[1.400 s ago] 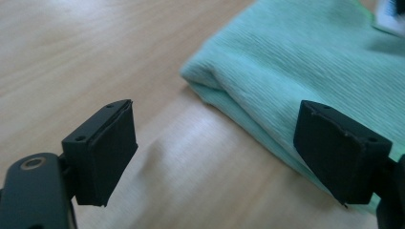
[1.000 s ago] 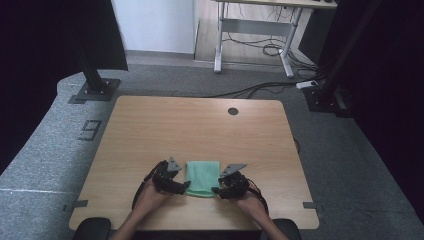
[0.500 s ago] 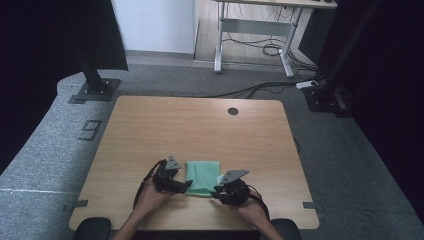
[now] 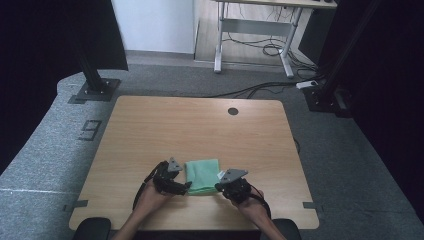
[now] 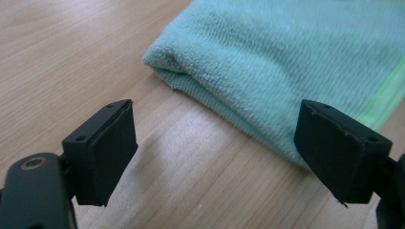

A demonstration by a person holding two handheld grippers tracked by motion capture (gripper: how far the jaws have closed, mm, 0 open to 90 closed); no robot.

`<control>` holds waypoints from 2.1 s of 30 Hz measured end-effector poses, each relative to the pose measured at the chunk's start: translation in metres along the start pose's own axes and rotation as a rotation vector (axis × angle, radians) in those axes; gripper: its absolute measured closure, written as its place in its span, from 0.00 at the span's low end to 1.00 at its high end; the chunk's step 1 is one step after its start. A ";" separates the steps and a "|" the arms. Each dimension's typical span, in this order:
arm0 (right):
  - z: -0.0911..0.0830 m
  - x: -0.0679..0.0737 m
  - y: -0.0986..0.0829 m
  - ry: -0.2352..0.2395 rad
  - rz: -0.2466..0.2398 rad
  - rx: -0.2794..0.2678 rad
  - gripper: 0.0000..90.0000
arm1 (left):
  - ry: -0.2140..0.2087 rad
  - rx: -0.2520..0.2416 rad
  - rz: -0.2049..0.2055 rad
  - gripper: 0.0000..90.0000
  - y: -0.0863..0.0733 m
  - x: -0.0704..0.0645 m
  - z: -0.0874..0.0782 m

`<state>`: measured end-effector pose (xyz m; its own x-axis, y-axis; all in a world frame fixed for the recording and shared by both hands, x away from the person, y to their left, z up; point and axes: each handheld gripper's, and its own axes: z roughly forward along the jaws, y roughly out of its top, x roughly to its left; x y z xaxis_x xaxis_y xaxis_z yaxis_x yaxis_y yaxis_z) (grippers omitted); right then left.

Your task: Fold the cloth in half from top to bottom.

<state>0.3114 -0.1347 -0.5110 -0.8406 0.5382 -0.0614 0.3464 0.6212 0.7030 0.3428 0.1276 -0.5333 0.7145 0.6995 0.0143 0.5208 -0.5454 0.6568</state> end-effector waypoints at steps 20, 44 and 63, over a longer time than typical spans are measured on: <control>0.015 -0.014 -0.021 0.019 0.073 0.064 0.98 | -0.010 0.011 0.028 0.16 0.015 -0.015 0.010; 0.032 -0.042 -0.009 -0.013 0.179 0.039 0.47 | -0.040 0.006 -0.036 0.14 -0.004 -0.011 0.007; 0.048 -0.045 0.000 -0.055 0.187 0.022 0.36 | 0.051 0.002 -0.069 0.12 0.008 0.027 0.018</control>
<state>0.3699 -0.1315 -0.5421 -0.7369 0.6754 0.0292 0.5035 0.5195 0.6903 0.3743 0.1338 -0.5413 0.6524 0.7578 0.0072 0.5689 -0.4960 0.6560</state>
